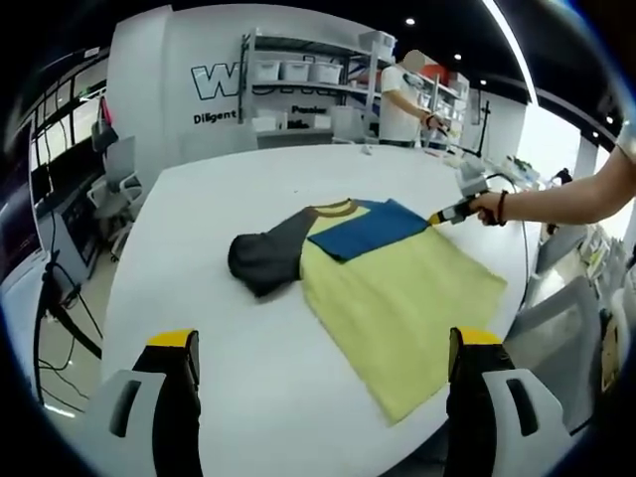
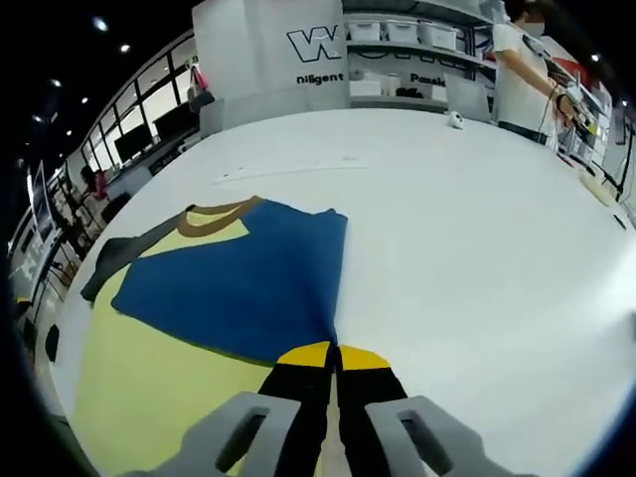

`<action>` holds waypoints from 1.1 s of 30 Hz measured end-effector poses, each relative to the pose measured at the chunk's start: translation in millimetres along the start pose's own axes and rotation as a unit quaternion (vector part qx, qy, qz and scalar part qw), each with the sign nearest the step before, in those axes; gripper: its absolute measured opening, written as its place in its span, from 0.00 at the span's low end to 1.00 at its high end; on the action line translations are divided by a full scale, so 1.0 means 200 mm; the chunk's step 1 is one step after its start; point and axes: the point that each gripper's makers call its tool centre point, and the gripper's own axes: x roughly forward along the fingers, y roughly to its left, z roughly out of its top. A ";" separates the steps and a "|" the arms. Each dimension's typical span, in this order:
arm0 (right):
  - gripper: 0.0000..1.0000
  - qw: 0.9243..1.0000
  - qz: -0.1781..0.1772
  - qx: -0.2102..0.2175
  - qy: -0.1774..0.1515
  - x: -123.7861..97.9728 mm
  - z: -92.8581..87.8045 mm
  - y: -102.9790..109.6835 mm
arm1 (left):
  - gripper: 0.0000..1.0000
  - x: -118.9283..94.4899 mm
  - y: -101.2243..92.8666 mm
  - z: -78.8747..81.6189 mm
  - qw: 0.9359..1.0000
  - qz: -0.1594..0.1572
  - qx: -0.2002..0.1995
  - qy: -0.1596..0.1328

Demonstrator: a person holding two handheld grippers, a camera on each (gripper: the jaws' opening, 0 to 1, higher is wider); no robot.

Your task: Fold the garment on the visible template until the final outline fits inside the template.

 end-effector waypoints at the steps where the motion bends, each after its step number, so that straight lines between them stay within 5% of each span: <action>1: 0.00 1.000 -0.002 0.000 0.000 0.00 0.00 -0.02 | 0.99 0.00 -0.01 0.00 1.000 -0.004 -0.001 -0.002; 12: 0.00 0.999 -0.045 -0.027 0.012 -0.02 -0.01 -0.20 | 0.99 0.04 -0.01 0.00 1.000 -0.012 0.001 0.002; 19: 0.01 0.999 0.003 0.019 -0.048 -0.08 0.09 -0.14 | 0.99 0.05 0.08 0.04 1.000 0.015 0.008 -0.009; 28: 0.50 0.994 0.073 0.017 -0.082 -0.17 0.14 0.06 | 0.99 0.10 0.17 0.09 0.999 0.044 0.001 -0.016; 31: 0.66 0.993 0.085 -0.008 -0.084 -0.20 0.16 0.11 | 0.98 0.10 0.20 0.15 0.997 0.058 0.007 -0.041; 33: 0.70 0.991 0.102 -0.008 -0.090 -0.24 0.17 0.17 | 0.98 0.11 0.21 0.16 0.997 0.065 0.005 -0.045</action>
